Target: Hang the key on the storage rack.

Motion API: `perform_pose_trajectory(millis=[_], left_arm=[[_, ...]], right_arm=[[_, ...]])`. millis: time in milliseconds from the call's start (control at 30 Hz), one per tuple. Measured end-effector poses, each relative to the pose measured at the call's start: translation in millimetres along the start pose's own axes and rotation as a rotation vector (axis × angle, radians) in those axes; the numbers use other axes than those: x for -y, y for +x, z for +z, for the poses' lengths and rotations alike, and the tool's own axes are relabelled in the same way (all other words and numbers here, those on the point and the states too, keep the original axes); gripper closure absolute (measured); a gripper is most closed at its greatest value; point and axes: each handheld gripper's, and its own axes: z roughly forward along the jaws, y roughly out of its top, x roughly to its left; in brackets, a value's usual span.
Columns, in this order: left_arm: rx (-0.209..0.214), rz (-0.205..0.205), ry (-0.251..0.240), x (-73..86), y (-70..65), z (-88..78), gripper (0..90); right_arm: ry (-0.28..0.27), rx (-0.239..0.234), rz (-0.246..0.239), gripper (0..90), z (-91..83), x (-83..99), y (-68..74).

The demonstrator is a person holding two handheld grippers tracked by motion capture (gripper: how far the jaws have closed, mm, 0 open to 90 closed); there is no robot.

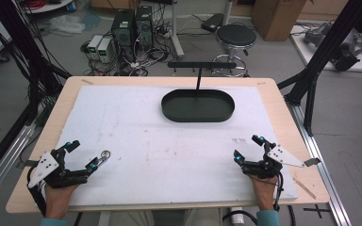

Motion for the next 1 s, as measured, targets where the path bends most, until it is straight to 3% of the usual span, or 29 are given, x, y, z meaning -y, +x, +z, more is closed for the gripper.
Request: perform_pose_trajectory(millis=[600,733,800,900,1000], left_arm=[[0.003,-0.001,-0.002,-0.2,0.5,0.0,6.4],[0.003,-0.028,0.003,-0.7,3.0,0.7,6.3],[0.004,-0.045,0.030,-3.9,5.2,1.5,6.3],[0.017,-0.036,0.065,-15.4,6.8,3.7,6.4],[0.044,-0.010,0.130,-31.5,9.0,9.0,6.3]], right_arm=[[-0.013,0.005,-0.007,3.5,-0.3,0.3,0.2],[-0.013,0.007,-0.010,3.5,-0.3,0.3,0.1],[-0.008,0.004,-0.001,3.5,-0.6,0.3,1.0],[-0.010,0.005,-0.004,3.5,-0.4,0.3,0.9],[-0.007,0.003,-0.004,3.5,-0.5,0.2,0.8]])
